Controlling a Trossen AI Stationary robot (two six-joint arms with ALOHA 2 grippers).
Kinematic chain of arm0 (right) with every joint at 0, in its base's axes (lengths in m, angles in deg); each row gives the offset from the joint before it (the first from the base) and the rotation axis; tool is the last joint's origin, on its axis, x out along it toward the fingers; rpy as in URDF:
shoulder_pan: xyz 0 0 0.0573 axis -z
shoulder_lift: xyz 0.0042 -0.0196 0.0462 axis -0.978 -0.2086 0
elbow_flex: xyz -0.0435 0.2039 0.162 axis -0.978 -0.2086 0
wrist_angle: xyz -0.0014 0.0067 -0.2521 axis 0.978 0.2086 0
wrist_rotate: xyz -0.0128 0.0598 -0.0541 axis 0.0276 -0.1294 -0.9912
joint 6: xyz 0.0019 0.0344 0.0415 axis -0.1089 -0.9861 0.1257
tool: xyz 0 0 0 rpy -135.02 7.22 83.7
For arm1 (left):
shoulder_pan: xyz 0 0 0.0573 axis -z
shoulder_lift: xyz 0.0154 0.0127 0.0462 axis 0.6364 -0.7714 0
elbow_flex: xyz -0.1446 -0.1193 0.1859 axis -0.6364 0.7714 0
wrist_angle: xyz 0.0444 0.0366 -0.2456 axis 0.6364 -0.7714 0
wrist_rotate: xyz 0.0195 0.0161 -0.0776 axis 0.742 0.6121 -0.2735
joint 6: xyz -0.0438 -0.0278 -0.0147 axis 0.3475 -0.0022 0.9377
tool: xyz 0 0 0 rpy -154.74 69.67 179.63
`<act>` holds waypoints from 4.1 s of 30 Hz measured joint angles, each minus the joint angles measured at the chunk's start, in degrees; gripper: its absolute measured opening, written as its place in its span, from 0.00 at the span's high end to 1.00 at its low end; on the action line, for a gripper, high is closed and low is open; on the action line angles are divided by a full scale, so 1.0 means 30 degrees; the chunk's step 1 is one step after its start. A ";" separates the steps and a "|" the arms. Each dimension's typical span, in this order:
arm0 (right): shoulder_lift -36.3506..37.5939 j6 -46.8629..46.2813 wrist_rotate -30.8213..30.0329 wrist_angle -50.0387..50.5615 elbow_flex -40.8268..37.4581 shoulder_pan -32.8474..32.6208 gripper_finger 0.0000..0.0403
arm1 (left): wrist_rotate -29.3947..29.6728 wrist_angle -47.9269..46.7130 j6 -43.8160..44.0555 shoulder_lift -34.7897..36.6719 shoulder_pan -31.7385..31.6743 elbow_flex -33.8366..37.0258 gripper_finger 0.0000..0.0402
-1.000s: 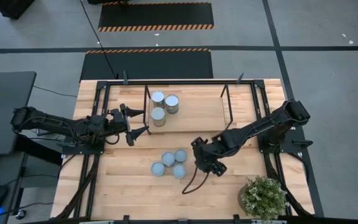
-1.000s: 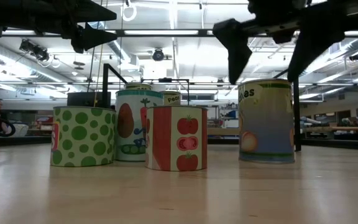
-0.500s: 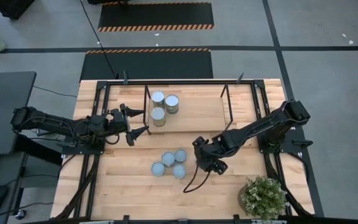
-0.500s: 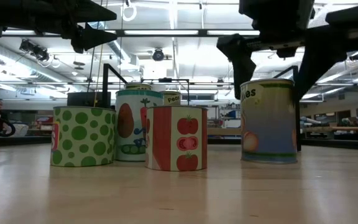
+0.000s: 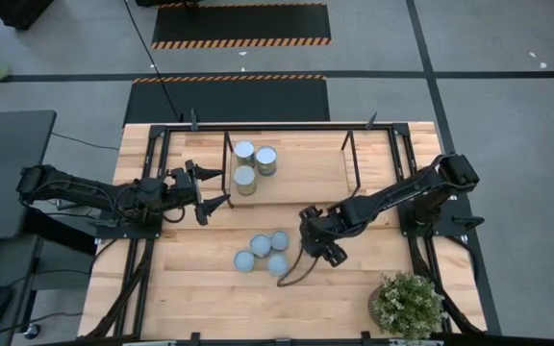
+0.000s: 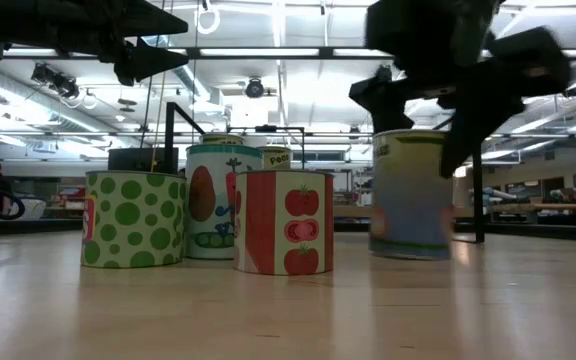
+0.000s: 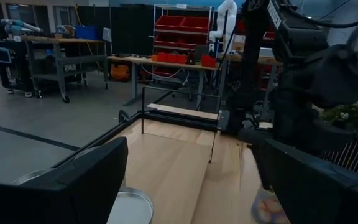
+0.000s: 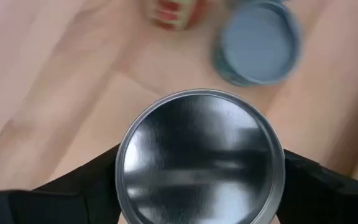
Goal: Pick and place cans onto a shelf
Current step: Put the canned peaches on the shelf
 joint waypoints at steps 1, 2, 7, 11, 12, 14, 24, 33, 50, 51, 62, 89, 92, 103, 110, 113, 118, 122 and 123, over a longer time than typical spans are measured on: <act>-0.0028 -0.0432 -0.0180 0.0041 0.0120 0.0132 0.20 | 0.0000 0.0002 0.0000 0.0000 0.0003 0.0000 0.08; -0.0038 -0.0841 -0.0448 0.0017 0.0272 0.0273 0.20 | 0.0002 0.0005 0.0000 0.0000 -0.0005 0.0000 0.08; -0.0038 -0.3081 -0.3343 -0.0153 0.1486 0.1065 0.18 | 0.0000 0.0007 0.0000 0.0000 -0.0002 0.0000 0.08; -0.0038 -0.4819 -0.4532 -0.0256 0.2665 0.1910 0.18 | 0.0000 0.0007 0.0000 0.0000 -0.0005 0.0000 0.08; -0.0038 -0.5306 -0.4785 -0.0261 0.2939 0.2151 0.18 | 0.0000 0.0007 0.0000 0.0000 0.0002 0.0000 0.08; -0.0031 -0.6312 -0.5154 -0.0150 0.3460 0.2709 0.18 | 0.0000 0.0014 0.0000 0.0000 -0.0005 0.0000 0.08; -0.0024 -0.9668 -0.4022 0.2211 0.4311 0.6716 0.18 | 0.0003 0.0007 -0.0080 0.0000 -0.0004 0.0000 0.08; -0.0024 -0.9958 -0.1966 0.2667 0.3810 0.8107 0.16 | 0.0000 0.0000 -0.0015 0.0000 -0.0002 0.0000 0.08; -0.0024 -0.9448 -0.2170 0.0713 0.4162 0.8155 0.05 | 0.0000 -0.0015 -0.0058 0.0000 0.0003 0.0000 0.08; -0.0024 -0.9395 -0.2177 0.0771 0.4369 0.8155 0.05 | 0.0000 -0.0022 -0.0058 0.0000 -0.0005 0.0000 0.08; 0.0005 -0.7150 -0.3510 0.7961 0.8991 0.8148 0.07 | 0.0000 -0.0313 -0.0007 0.0000 -0.0005 0.0000 0.08; 0.0135 -0.8562 -0.2978 0.0785 0.2431 0.7951 0.14 | 0.0000 -0.0325 0.0350 0.0000 0.0003 0.0000 0.08; 0.0367 -0.8503 -0.3102 0.2275 0.2438 0.7972 0.14 | 0.0000 -0.0433 0.0350 -0.0003 -0.0002 0.0000 0.08; 0.0297 -0.7740 -0.6305 -0.0158 0.1382 0.8327 0.14 | 0.0003 -0.0423 0.0349 0.0000 0.0003 0.0000 0.08; 0.0282 -0.8785 -0.3312 -0.4953 -0.0352 0.8109 0.14 | 0.0007 -0.0423 0.0342 0.0000 -0.0002 0.0000 0.08; 0.0282 -0.8516 -0.3386 -0.5160 -0.0345 0.7913 0.14 | 0.0007 -0.0430 0.0335 0.0000 0.0003 0.0000 0.08; 0.0399 -0.8422 -0.3283 -0.3530 -0.0093 0.7878 0.14 | 0.0007 -0.0430 0.0342 0.0000 -0.0005 0.0000 0.08; 0.0403 -0.8413 -0.4861 -0.1904 0.0216 0.7864 0.14 | 0.0007 -0.0430 0.0350 0.0000 -0.0005 0.0000 0.08; 0.0399 -0.8405 -0.5289 -0.1879 0.0216 0.7864 0.14 | 0.0007 -0.0430 0.0359 0.0000 -0.0001 0.0000 0.08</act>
